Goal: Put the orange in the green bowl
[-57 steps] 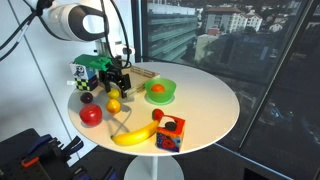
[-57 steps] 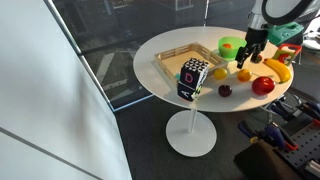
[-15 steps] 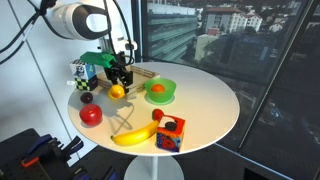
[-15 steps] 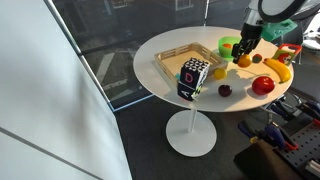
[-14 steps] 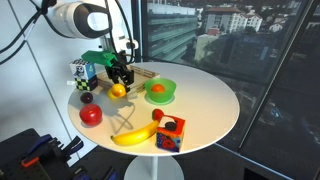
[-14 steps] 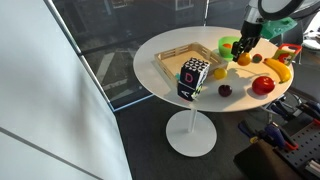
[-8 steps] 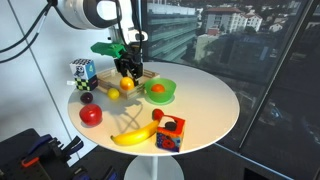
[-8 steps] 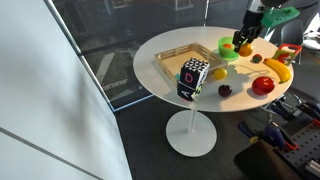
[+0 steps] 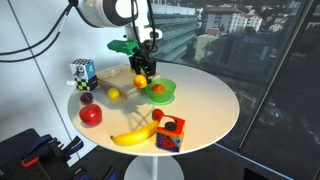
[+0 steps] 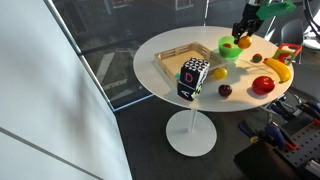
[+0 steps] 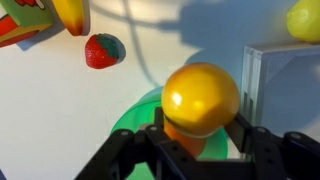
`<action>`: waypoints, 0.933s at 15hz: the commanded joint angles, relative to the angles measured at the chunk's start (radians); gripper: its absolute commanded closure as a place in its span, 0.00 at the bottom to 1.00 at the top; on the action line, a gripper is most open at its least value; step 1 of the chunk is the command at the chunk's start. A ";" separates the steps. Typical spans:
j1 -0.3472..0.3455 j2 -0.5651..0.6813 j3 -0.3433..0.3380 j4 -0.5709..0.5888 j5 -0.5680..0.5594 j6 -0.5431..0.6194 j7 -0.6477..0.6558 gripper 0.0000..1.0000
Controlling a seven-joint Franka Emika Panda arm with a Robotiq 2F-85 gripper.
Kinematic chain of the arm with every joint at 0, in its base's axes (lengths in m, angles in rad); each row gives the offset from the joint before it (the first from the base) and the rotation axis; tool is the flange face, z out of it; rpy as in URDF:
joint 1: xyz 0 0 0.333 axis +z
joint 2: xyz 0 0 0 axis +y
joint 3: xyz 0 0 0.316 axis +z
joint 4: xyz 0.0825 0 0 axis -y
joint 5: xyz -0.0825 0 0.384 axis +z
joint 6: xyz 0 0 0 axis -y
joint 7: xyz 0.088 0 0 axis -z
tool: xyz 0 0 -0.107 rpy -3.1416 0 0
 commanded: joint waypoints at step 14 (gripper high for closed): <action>-0.005 0.145 -0.042 0.198 0.003 -0.008 0.130 0.00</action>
